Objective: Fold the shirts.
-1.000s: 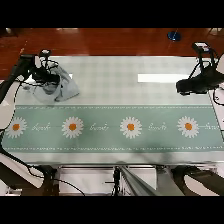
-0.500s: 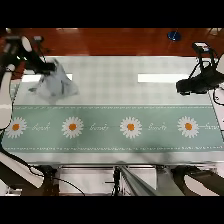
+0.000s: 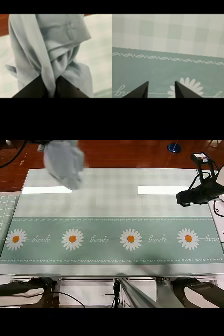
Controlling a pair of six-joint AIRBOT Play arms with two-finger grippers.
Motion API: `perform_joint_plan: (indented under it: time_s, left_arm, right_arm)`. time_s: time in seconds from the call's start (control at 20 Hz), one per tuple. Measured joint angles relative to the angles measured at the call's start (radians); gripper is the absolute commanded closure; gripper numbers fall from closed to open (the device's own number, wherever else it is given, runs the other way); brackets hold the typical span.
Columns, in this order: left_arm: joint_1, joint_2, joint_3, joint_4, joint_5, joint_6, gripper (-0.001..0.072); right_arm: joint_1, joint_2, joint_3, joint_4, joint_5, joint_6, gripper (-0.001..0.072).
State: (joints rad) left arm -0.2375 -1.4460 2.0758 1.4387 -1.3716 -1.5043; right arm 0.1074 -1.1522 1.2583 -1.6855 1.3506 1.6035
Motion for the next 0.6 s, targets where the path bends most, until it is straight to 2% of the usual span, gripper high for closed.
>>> perform_joint_plan:
  time_s: [0.35,0.6]
  left_arm:
    - [-0.287,0.138,-0.019,-0.124,-0.007,-0.006,0.0676]
    - [-0.399,0.132,-0.208,-0.138,-0.017,-0.03,0.0676]
  right_arm:
    - [0.0,0.0,0.0,0.0,0.016,-0.015,0.0333]
    - [0.0,0.0,0.0,0.0,0.025,-0.018,0.0333]
